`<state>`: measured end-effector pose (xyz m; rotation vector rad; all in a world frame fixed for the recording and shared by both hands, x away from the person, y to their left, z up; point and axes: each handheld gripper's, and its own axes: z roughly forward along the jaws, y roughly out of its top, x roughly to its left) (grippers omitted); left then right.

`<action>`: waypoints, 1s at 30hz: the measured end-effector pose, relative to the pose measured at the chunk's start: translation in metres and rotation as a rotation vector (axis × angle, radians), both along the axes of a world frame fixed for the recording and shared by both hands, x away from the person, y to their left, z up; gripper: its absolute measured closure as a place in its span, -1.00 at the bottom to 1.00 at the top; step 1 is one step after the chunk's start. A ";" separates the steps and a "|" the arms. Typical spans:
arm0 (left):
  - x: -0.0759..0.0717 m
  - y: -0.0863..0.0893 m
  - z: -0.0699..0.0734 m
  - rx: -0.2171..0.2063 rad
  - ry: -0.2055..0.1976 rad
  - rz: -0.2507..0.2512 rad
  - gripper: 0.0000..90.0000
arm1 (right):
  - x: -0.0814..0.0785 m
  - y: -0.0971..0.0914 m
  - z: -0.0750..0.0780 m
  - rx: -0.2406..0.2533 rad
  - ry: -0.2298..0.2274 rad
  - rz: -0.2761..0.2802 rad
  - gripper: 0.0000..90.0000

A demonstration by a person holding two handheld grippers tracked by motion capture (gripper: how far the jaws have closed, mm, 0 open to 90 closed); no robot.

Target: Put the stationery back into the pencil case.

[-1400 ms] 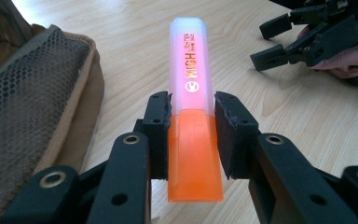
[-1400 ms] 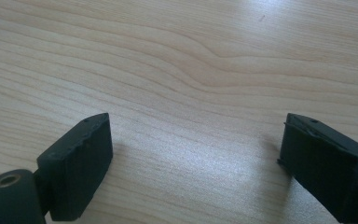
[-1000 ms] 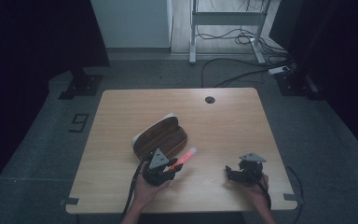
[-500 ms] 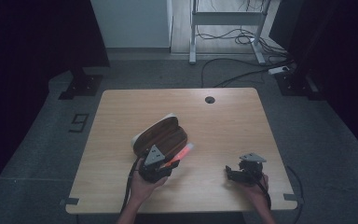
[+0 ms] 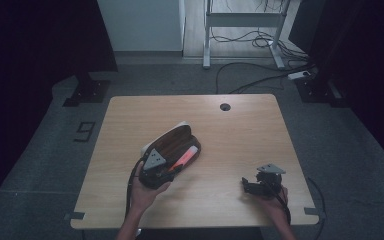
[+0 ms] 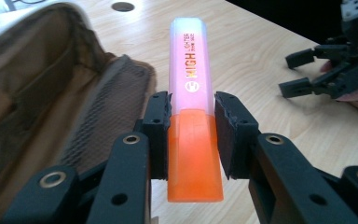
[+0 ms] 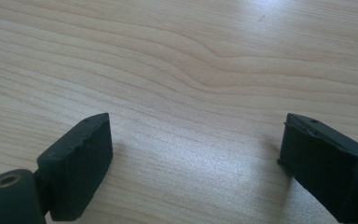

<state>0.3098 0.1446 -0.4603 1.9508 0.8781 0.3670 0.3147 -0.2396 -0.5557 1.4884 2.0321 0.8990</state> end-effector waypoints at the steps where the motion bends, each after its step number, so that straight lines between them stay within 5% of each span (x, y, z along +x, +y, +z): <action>1: 0.001 0.003 0.000 -0.004 -0.001 0.008 0.50 | 0.000 0.000 0.000 0.001 -0.002 -0.001 -0.80; 11: 0.012 0.022 0.001 -0.014 0.010 0.056 0.50 | 0.000 0.000 0.000 0.000 -0.001 -0.001 -0.80; 30: 0.038 0.027 -0.003 0.043 0.019 0.098 0.50 | 0.000 0.000 0.000 -0.003 -0.001 -0.003 -0.79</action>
